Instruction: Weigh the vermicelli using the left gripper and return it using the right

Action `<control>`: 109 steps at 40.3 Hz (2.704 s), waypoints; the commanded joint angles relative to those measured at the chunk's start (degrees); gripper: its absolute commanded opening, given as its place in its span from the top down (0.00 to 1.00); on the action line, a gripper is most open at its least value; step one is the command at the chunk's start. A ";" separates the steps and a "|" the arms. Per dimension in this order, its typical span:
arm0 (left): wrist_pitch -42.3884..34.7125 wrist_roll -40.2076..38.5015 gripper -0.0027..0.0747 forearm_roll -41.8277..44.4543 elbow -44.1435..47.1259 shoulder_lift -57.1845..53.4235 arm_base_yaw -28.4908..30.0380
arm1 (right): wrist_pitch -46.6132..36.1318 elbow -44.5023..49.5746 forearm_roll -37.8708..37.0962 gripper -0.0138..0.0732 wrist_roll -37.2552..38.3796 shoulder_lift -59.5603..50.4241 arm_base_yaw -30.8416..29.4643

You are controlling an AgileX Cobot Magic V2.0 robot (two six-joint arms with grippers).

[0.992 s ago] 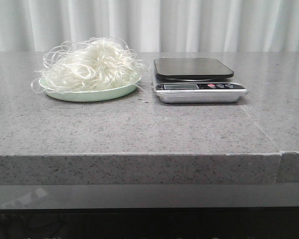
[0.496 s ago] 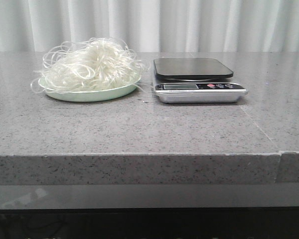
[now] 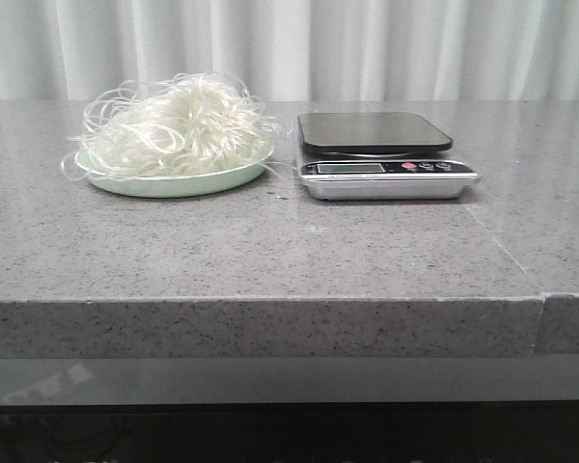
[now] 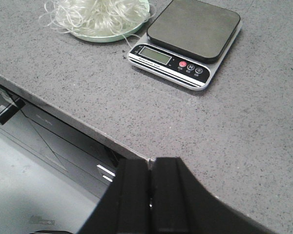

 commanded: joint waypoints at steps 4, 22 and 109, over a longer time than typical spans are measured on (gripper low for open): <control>-9.85 -0.58 0.76 -4.81 5.71 -7.17 6.56 | -3.47 -1.38 -0.77 0.65 -0.27 0.22 -0.08; -11.67 -0.58 0.76 -4.81 8.89 -9.25 13.37 | -3.41 -1.38 -0.77 0.65 -0.27 0.22 -0.08; -11.67 -0.58 0.76 -4.81 8.89 -9.15 12.44 | -56.52 49.62 4.76 0.65 -0.90 -30.86 -29.17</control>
